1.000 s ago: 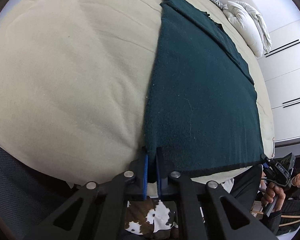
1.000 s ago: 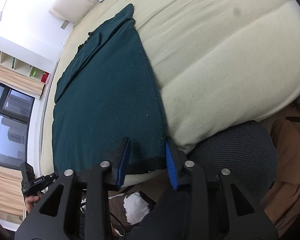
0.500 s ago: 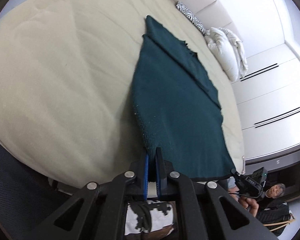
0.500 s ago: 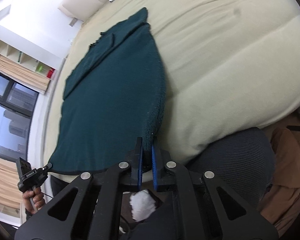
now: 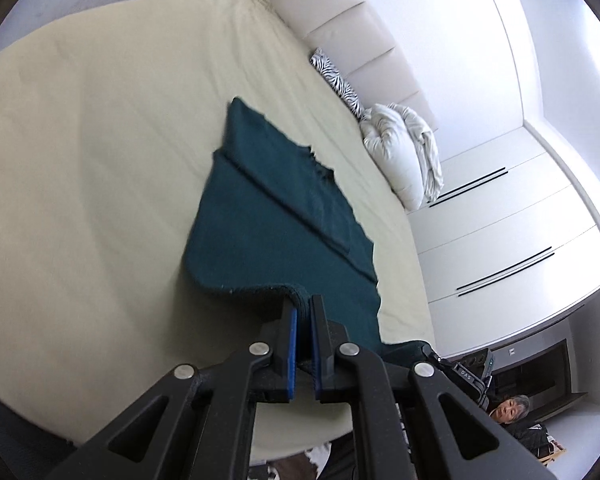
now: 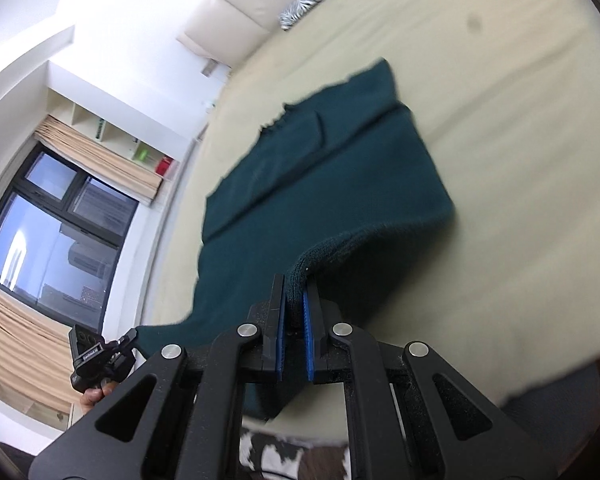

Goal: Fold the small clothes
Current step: 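Grasp the hem with both tools and lift it toward the collar, then fold the held hem over onto the collar with both tools and release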

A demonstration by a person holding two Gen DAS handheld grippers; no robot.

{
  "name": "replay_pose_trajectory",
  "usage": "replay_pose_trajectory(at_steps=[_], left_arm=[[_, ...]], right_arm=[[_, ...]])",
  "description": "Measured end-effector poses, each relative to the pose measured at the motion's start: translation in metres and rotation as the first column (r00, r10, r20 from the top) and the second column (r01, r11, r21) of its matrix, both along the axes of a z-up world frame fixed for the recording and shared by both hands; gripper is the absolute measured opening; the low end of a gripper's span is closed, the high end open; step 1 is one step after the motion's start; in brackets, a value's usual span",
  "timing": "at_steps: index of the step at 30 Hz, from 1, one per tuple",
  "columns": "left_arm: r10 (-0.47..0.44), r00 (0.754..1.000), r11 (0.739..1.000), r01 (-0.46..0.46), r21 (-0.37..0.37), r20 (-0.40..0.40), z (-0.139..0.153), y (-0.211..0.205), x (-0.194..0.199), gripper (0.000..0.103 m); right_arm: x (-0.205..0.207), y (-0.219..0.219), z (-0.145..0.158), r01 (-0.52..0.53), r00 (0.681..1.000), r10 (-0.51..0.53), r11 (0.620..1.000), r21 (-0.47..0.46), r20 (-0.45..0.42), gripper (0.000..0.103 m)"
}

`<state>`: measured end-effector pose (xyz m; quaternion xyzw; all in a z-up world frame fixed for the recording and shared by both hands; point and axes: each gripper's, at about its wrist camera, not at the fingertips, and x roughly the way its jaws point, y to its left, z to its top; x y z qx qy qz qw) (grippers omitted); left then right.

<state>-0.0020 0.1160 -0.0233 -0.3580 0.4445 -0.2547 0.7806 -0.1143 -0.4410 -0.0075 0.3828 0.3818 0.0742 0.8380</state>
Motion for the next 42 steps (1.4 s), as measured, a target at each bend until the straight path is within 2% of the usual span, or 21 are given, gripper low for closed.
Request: replay_pose_trajectory(at_steps=[5, 9, 18, 25, 29, 34, 36, 37, 38, 39, 41, 42], left_arm=[[0.035, 0.999, 0.999, -0.034, -0.032, 0.041, 0.017, -0.002, 0.043, 0.007], [0.066, 0.995, 0.998, -0.064, -0.029, 0.072, 0.028, -0.010, 0.079, 0.007], [0.138, 0.987, 0.990, -0.136, -0.027, 0.078, 0.027, -0.025, 0.174, 0.007], [0.156, 0.986, 0.987, -0.158, 0.032, 0.060, 0.009, -0.048, 0.244, 0.007], [0.172, 0.984, 0.981, -0.174, 0.083, 0.034, -0.016, -0.060, 0.287, 0.007], [0.187, 0.982, 0.969, -0.180, 0.170, -0.027, -0.059, -0.065, 0.321, 0.011], [0.191, 0.980, 0.967, -0.180, 0.182, -0.047, -0.070, -0.062, 0.325, 0.028], [0.199, 0.979, 0.965, -0.187, 0.181, -0.048, -0.071, -0.060, 0.321, 0.047], [0.216, 0.976, 0.961, -0.204, 0.187, -0.043, -0.071, -0.056, 0.316, 0.061], [0.234, 0.972, 0.954, -0.223, 0.199, -0.031, -0.068, -0.053, 0.308, 0.065], [0.232, 0.973, 0.953, -0.226, 0.204, -0.009, -0.062, -0.050, 0.296, 0.065], [0.227, 0.974, 0.952, -0.222, 0.209, 0.000, -0.059, -0.051, 0.289, 0.065]], right_arm=[[0.054, -0.007, 0.018, 0.036, 0.998, -0.035, 0.999, -0.029, 0.046, 0.006], [0.101, -0.019, 0.032, 0.081, 0.993, -0.077, 0.995, -0.051, 0.087, 0.006], [0.200, -0.051, 0.031, 0.143, 0.986, -0.132, 0.984, -0.105, 0.104, 0.006], [0.279, -0.078, 0.003, 0.191, 0.981, -0.185, 0.973, -0.129, 0.052, 0.006], [0.311, -0.089, -0.022, 0.216, 0.976, -0.218, 0.966, -0.144, 0.008, 0.007], [0.346, -0.113, -0.070, 0.255, 0.954, -0.271, 0.958, -0.132, -0.124, 0.009], [0.353, -0.119, -0.082, 0.258, 0.951, -0.275, 0.957, -0.130, -0.143, 0.023], [0.351, -0.120, -0.083, 0.263, 0.953, -0.278, 0.957, -0.122, -0.124, 0.027], [0.350, -0.120, -0.082, 0.268, 0.954, -0.281, 0.955, -0.126, -0.107, 0.039], [0.348, -0.120, -0.080, 0.268, 0.956, -0.281, 0.954, -0.133, -0.090, 0.055], [0.340, -0.117, -0.074, 0.276, 0.953, -0.293, 0.945, -0.176, -0.078, 0.066], [0.336, -0.116, -0.072, 0.271, 0.954, -0.290, 0.943, -0.192, -0.079, 0.066]])
